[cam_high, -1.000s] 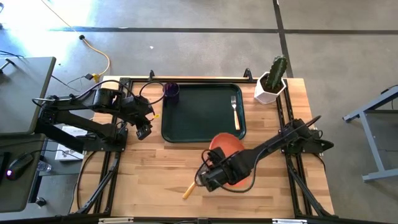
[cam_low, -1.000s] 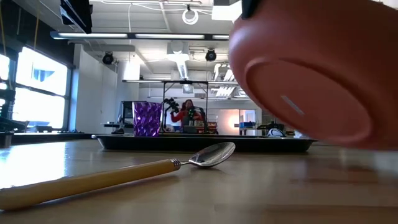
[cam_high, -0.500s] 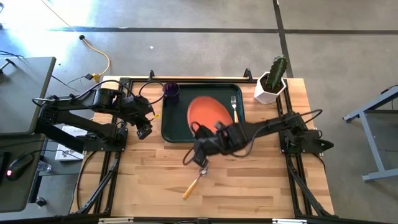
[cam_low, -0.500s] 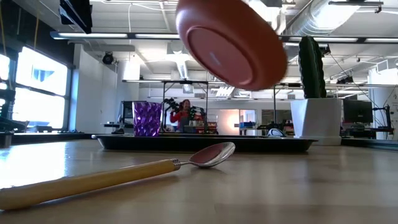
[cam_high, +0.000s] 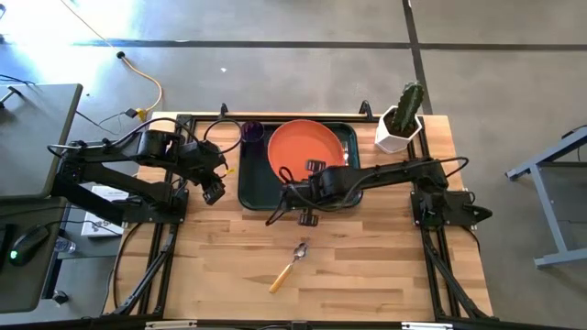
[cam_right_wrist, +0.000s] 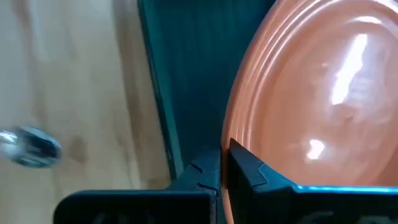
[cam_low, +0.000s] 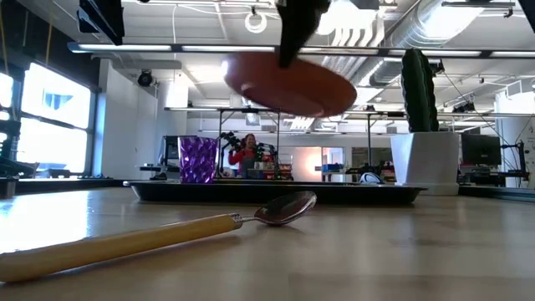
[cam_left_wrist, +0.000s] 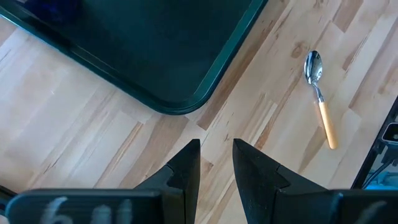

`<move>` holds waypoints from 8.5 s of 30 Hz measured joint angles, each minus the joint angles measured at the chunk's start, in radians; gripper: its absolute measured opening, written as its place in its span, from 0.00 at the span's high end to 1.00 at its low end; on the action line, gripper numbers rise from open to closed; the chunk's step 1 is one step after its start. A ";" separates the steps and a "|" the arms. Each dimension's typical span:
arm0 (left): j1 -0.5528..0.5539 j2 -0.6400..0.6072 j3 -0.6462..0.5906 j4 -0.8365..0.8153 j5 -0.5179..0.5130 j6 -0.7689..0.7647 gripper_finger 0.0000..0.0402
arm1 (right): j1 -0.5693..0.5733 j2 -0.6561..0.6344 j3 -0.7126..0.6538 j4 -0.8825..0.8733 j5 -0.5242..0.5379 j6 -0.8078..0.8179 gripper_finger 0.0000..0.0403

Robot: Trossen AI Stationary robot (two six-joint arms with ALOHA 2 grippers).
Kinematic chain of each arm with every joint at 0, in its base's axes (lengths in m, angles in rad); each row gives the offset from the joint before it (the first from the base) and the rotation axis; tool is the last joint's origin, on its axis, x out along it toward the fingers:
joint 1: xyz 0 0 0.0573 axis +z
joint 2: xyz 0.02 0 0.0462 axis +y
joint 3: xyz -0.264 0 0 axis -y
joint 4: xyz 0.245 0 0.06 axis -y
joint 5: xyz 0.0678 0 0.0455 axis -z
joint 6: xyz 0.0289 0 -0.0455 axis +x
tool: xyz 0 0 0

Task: Pick and place plate/cup/fork/spoon on tray
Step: Put the orange plate on the bottom right of the purple cup, then put the orange spoon on the right side of the orange plate

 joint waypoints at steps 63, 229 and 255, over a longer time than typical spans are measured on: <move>0.001 0.000 0.000 0.001 -0.034 -0.132 0.79 | -0.238 0.004 -0.434 0.470 -0.489 -0.494 0.91; 0.001 0.000 0.000 -0.012 0.000 0.318 0.79 | 0.211 0.328 -0.016 0.255 -0.395 1.729 0.98; 0.001 0.000 0.000 -0.012 0.000 0.324 0.79 | 0.072 0.300 0.338 -0.306 0.047 1.113 0.98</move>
